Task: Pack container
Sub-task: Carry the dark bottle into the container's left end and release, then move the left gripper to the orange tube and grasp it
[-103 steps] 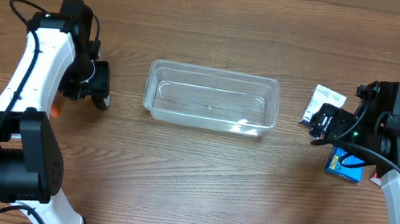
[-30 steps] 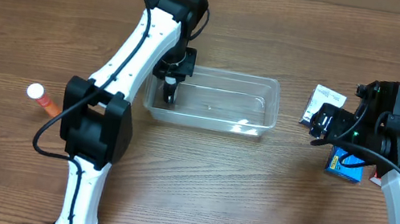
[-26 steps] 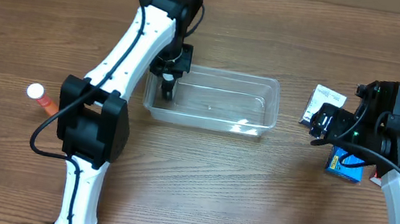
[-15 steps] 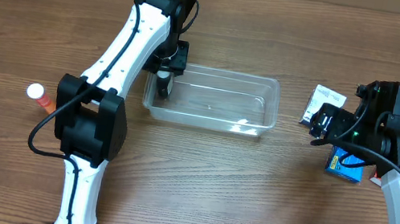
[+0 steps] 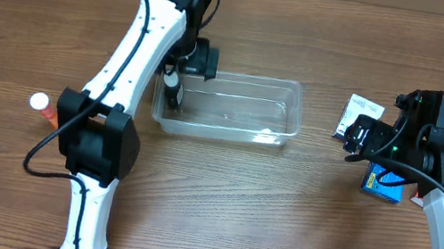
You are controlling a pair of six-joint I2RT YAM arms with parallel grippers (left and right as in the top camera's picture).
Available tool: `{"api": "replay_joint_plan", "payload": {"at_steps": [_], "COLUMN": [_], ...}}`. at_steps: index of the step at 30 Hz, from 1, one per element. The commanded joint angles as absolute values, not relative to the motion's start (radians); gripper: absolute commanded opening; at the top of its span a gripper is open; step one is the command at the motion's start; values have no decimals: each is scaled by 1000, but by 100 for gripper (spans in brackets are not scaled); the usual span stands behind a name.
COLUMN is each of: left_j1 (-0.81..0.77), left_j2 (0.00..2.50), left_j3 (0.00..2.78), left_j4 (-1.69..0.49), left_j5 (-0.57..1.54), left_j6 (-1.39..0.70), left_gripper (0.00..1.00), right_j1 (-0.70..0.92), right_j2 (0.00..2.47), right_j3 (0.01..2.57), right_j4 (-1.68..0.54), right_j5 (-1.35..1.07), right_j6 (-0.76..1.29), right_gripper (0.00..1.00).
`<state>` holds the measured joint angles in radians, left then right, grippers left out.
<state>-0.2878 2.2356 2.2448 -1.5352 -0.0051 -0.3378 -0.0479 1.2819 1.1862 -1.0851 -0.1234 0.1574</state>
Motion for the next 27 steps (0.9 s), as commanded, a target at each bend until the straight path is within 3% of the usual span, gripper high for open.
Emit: {"api": "replay_joint_plan", "payload": {"at_steps": [1,6,14,22,27], "left_j1": [-285,-231,42,240,353], "left_j2": [2078,1907,1720,1435,1309], "left_j3": [2347,2354,2296,1858,1634], "left_j4": [-1576,-1638,-1690,-1686,-1560], "left_j5": [-76,-192,-81,-87,-74], "left_j6": [-334,-405,-377,-382,-327], "left_gripper": [100,100,100,100,100], "right_j1": [-51,-51,-51,-51,-51], "right_j2": [1273,1273,1273,1273,1274], "right_j3": [1217,1217,1217,1217,1217], "right_j4": [-1079,-1078,-1068,-1068,-1065], "right_j5": [-124,-113,-113,-113,-114], "right_j6": [160,160,160,161,161], "right_gripper": [100,100,100,100,100]}}
